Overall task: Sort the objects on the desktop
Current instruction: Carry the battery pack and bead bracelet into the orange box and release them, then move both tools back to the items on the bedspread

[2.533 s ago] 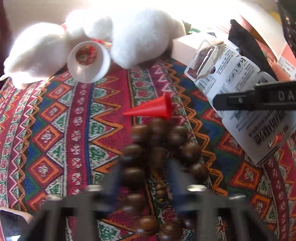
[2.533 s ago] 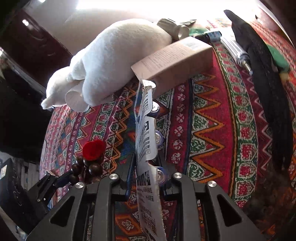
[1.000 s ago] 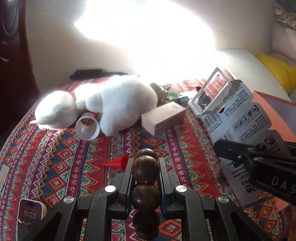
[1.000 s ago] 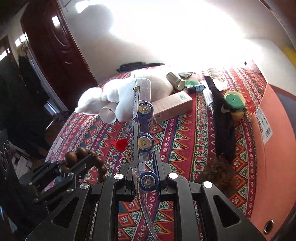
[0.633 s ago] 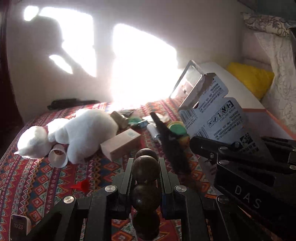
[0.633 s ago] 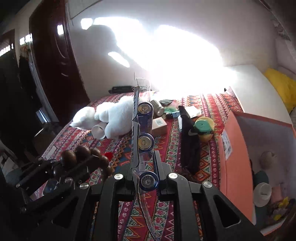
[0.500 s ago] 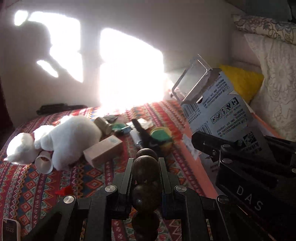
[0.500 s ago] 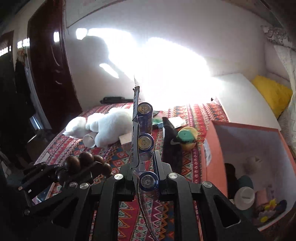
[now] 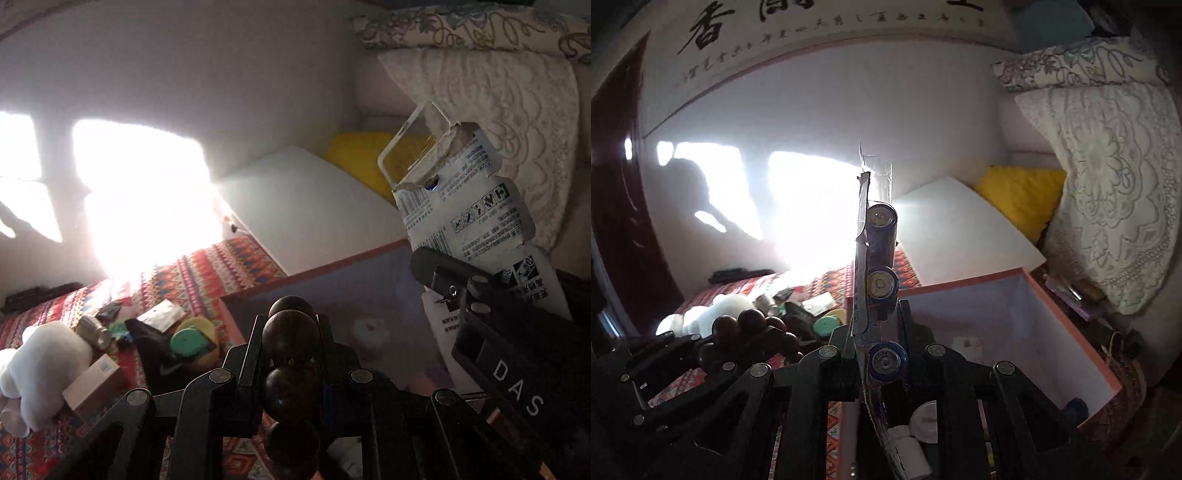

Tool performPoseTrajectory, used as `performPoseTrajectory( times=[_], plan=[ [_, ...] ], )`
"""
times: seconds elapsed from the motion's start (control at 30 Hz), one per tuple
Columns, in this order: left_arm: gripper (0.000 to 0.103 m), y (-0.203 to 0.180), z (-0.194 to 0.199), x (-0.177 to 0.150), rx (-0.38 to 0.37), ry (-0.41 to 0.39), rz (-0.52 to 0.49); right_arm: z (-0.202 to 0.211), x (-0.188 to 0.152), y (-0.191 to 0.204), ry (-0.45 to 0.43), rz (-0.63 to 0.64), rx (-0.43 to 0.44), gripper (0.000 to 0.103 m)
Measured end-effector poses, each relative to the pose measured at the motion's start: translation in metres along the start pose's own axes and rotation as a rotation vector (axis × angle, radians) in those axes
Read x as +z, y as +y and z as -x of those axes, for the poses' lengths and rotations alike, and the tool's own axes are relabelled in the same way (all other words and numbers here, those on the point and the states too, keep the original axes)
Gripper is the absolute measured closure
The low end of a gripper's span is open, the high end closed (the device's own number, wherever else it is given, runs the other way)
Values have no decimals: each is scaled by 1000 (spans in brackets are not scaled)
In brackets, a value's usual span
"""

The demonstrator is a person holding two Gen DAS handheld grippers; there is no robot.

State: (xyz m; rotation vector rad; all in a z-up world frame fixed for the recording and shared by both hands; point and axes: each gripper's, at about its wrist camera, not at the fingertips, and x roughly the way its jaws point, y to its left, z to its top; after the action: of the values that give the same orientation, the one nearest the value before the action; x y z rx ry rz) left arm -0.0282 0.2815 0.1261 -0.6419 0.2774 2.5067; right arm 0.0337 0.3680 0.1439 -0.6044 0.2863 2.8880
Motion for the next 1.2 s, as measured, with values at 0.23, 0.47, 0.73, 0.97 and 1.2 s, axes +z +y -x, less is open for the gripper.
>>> performPoseTrajectory(
  times=[0.23, 0.47, 0.73, 0.97, 1.2],
  plan=[
    [83, -45, -45, 9, -27, 29, -74, -10, 4, -73, 17, -65, -124, 86],
    [17, -53, -70, 4, 10, 95, -97, -48, -11, -119, 136, -119, -208, 18],
    [15, -40, -56, 7, 54, 63, -83, -41, -13, -113, 118, -133, -222, 18],
    [14, -7, -38, 0, 96, 48, -44, -42, -12, -95, 102, -122, -242, 18],
    [13, 58, -21, -20, 167, 63, 48, -54, -12, -43, 108, -70, -195, 18]
  ],
)
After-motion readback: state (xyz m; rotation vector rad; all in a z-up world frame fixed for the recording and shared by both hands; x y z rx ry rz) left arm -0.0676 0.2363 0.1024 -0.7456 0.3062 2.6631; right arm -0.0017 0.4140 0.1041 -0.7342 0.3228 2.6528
